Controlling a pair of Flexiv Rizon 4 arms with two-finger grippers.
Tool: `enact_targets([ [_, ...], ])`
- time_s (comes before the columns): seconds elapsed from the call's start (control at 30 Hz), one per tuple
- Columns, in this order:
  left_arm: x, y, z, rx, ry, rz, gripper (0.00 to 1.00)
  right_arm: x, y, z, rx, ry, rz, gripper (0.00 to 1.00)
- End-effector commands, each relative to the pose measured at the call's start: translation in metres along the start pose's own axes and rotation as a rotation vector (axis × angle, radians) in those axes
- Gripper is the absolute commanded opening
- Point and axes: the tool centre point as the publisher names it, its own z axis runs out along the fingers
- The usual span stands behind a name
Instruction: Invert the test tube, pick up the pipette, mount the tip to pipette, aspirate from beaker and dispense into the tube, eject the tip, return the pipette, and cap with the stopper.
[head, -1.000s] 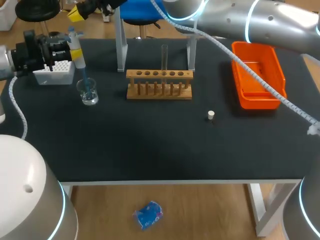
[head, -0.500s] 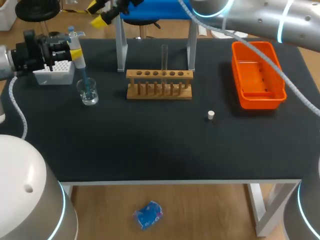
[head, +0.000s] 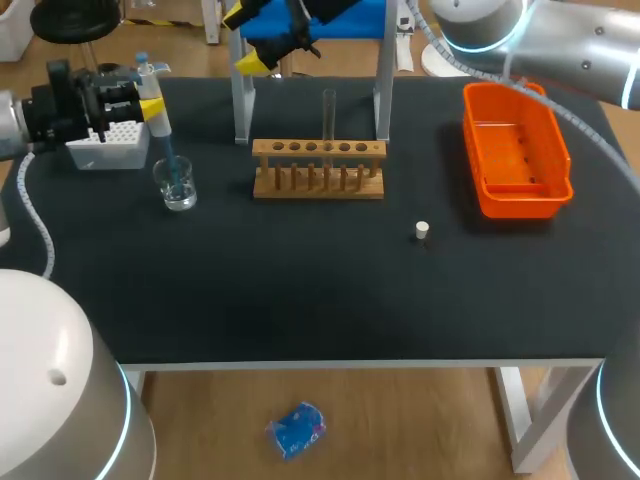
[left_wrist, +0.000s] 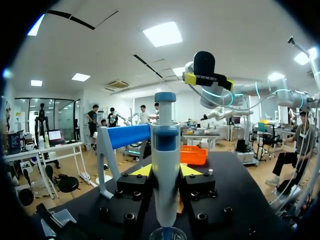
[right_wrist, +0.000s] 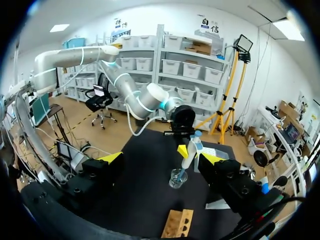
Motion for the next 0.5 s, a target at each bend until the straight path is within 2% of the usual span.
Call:
enact_targets([
  [0.03,0.0,0.0,0.0,0.0,0.001,0.0,0.0,0.004,0.0,0.0,0.001,-0.015,0.0,1.0],
  [0.27,0.0,0.0,0.0,0.0,0.001,0.0,0.0,0.004,0.0,0.0,0.001,-0.015,0.0,1.0],
  [0.37,0.0,0.0,0.0,0.0,0.001,0.0,0.0,0.003,-0.016,-0.017,0.005,-0.014,0.038,1.0],
  [0.5,0.0,0.0,0.0,0.0,0.001,0.0,0.0,0.012,-0.036,-0.048,0.006,-0.041,0.075,1.0],
])
